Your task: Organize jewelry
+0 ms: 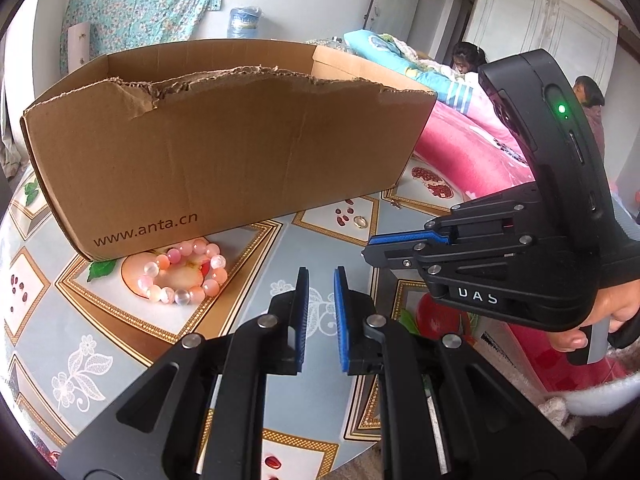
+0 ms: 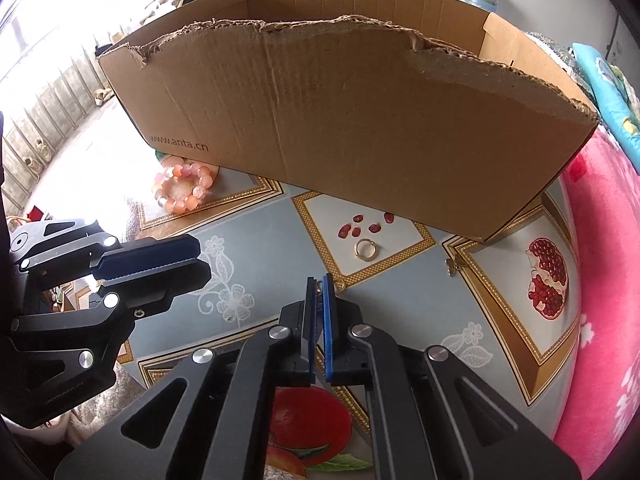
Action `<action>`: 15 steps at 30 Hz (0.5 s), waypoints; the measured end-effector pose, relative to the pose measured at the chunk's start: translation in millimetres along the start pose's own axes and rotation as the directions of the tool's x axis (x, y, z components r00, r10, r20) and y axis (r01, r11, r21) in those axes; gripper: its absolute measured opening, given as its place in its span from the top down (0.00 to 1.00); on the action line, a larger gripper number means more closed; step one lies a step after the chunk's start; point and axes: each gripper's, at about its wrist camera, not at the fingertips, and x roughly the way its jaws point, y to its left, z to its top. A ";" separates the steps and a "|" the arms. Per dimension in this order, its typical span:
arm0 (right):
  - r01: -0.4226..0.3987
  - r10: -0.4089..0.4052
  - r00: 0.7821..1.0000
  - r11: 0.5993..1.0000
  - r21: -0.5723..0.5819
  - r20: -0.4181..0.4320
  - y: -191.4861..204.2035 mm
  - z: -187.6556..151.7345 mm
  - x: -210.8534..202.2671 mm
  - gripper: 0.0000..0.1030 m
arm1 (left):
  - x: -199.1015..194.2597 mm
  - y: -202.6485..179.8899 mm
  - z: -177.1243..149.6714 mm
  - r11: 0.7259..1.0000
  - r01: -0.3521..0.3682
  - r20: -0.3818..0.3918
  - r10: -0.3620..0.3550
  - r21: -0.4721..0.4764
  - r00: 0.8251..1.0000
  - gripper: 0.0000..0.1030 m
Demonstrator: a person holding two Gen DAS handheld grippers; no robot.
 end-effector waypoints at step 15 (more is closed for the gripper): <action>0.043 -0.042 0.999 0.998 0.056 -0.013 -22.2 -4.7 0.5 0.97 | 8.8 -16.6 -5.2 0.997 -0.042 -0.027 0.043 0.064 0.999 0.64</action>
